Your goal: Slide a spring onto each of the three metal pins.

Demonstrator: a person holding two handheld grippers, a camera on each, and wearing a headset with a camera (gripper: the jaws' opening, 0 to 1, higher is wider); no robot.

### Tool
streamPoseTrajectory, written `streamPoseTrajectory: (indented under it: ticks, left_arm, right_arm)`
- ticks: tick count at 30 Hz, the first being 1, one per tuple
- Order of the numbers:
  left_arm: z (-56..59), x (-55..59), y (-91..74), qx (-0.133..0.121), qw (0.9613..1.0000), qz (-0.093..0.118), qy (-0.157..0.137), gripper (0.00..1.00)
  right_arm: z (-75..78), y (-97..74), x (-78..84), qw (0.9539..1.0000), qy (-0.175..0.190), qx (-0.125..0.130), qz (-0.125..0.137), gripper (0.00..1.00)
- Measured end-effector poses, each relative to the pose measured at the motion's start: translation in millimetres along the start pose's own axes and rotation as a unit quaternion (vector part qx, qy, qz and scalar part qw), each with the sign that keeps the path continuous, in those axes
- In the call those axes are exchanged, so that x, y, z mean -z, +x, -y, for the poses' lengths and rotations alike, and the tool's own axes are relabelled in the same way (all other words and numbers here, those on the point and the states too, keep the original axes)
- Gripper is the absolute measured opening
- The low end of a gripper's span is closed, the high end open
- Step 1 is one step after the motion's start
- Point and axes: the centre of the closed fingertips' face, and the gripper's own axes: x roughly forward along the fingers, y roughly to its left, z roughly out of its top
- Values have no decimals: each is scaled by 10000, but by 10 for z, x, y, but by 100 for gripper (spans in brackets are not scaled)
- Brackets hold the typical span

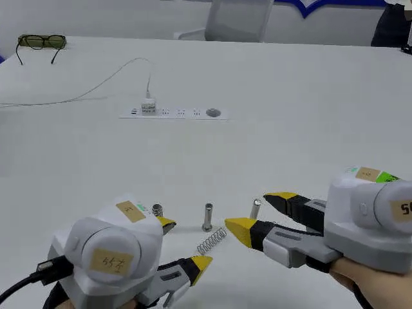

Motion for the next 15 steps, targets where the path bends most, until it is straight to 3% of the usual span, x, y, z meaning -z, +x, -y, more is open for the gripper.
streamPoseTrajectory:
  ticks: [15]
  left_arm:
    - [40, 158, 323, 192, 9994, -249, 125, 34]
  right_arm:
    - [48, -68, 62, 9997, 229, -16, 90, 51]
